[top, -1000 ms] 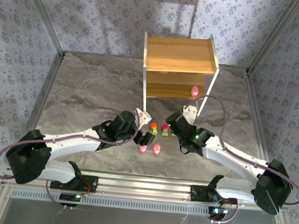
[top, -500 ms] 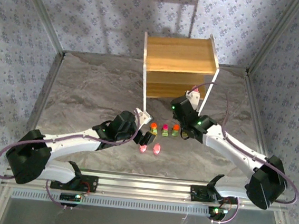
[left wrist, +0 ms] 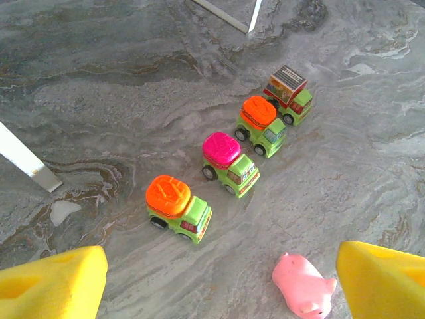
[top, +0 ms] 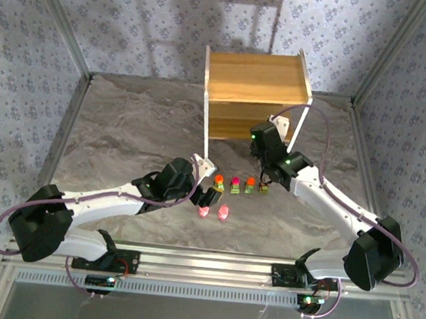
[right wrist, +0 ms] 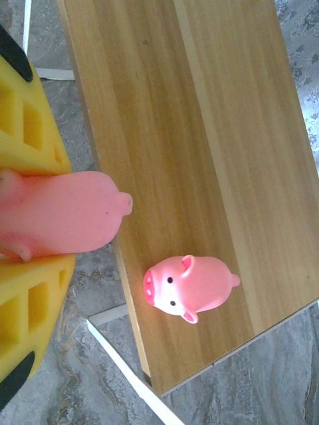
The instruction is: Place and organize the plastic toys onto the shelf
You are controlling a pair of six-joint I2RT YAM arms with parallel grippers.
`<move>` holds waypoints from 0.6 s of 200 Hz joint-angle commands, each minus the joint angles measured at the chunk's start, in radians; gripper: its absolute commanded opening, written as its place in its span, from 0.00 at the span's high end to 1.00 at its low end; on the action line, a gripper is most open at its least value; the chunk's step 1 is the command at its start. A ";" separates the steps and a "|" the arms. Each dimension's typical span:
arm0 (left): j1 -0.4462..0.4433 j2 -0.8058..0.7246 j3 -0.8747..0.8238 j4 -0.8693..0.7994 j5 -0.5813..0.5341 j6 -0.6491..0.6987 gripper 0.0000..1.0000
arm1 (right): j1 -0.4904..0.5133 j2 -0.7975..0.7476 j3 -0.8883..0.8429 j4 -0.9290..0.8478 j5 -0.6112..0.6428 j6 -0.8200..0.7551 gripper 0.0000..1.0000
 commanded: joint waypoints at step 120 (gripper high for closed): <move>-0.006 -0.004 0.009 0.014 -0.006 0.004 0.11 | -0.049 0.106 0.078 0.056 -0.038 -0.046 0.67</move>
